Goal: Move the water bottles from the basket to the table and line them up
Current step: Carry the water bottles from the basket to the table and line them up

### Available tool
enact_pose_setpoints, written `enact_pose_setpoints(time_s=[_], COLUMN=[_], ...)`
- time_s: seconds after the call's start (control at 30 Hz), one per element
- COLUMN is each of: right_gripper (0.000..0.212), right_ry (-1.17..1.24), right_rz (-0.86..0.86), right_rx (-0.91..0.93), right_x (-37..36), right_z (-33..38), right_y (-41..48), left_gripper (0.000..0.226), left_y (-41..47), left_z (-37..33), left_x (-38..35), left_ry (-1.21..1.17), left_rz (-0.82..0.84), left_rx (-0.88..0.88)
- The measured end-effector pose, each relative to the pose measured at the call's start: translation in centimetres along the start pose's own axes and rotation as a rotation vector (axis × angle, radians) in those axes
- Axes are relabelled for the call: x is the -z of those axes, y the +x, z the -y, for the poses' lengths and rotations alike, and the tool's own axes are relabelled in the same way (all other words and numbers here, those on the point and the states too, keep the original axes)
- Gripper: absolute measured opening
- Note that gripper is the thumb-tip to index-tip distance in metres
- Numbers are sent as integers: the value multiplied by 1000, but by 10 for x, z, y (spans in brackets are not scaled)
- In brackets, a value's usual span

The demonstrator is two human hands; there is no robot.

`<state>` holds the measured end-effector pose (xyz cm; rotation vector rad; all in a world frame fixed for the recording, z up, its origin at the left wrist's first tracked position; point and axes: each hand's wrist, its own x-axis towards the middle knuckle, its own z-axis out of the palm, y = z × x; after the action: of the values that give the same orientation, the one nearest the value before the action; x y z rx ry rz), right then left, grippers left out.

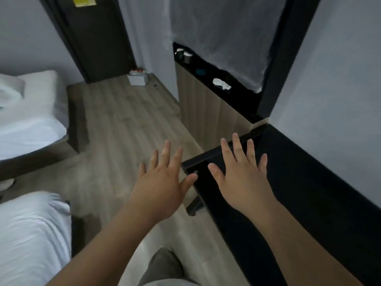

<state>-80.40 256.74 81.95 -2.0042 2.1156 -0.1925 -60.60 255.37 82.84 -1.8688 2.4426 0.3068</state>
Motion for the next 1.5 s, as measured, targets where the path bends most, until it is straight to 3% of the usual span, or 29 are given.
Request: enact_pose_setpoints(time_s=[0.3,0.8,1.17,1.5], right_gripper=[75,75,76,75], right_ry=[-40,-34,11,10], right_rz=[42,144,133,162], right_rx=[179,179,186,276], right_x=[-34,-89,-126,-111], right_z=[113,300,383,480], right_y=[99,292,487,681], left_gripper=[89,83,84,82], left_y=[37,176,338,485], left_z=[137,359,482,604], left_x=[-2,46,67,129], left_ry=[-80,-101,-57,-73], left_rz=[-16,38,30,36], left_rx=[210,205,214,319])
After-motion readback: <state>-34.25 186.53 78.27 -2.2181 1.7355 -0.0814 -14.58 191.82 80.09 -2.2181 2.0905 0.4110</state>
